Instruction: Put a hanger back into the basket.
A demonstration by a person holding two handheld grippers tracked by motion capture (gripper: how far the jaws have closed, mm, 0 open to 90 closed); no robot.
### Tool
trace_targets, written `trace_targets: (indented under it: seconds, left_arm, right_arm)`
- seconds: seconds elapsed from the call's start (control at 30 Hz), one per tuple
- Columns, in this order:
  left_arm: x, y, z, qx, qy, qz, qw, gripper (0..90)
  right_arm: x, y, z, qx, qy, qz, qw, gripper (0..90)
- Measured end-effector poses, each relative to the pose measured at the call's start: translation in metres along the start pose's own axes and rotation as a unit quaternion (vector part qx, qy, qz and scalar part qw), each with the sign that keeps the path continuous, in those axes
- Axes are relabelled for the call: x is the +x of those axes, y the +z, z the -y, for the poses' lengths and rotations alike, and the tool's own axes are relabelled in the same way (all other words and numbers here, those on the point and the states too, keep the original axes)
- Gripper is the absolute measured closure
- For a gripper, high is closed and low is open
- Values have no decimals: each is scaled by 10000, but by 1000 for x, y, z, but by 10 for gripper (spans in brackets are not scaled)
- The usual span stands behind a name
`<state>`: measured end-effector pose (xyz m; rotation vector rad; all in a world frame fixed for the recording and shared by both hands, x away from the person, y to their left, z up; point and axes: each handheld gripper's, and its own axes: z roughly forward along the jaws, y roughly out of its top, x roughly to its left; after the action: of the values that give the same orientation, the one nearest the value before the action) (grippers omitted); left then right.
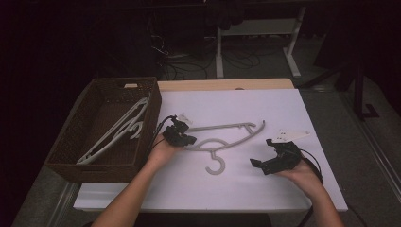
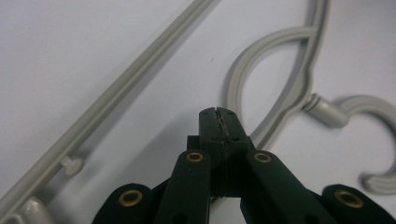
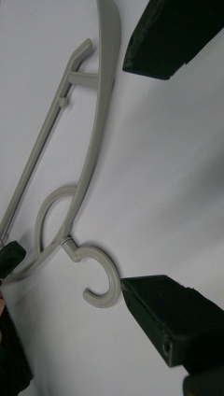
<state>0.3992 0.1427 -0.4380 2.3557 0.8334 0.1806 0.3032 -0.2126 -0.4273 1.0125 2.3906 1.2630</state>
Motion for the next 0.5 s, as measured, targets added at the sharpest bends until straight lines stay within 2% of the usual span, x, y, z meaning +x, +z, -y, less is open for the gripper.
trace_targets:
  seconds: [0.17,0.23,0.37,0.47,0.5]
  left_arm:
    - [-1,7,2,213,97,-18,9997,900]
    - [-2,7,3,211,107,-9,9997,900]
    - [-4,4,3,230,88,117,9996,900]
    - [-10,-1,3,162,103,396,9990,900]
    - [-12,-2,3,169,142,419,9989,900]
  right_arm:
    - [0,0,0,-1,-2,0,10000,0]
    - [0,0,0,0,-1,-1,10000,0]
    - [0,0,0,-2,4,-2,10000,0]
    - [0,0,0,0,-6,0,10000,0]
    - [0,0,0,1,-7,1,10000,0]
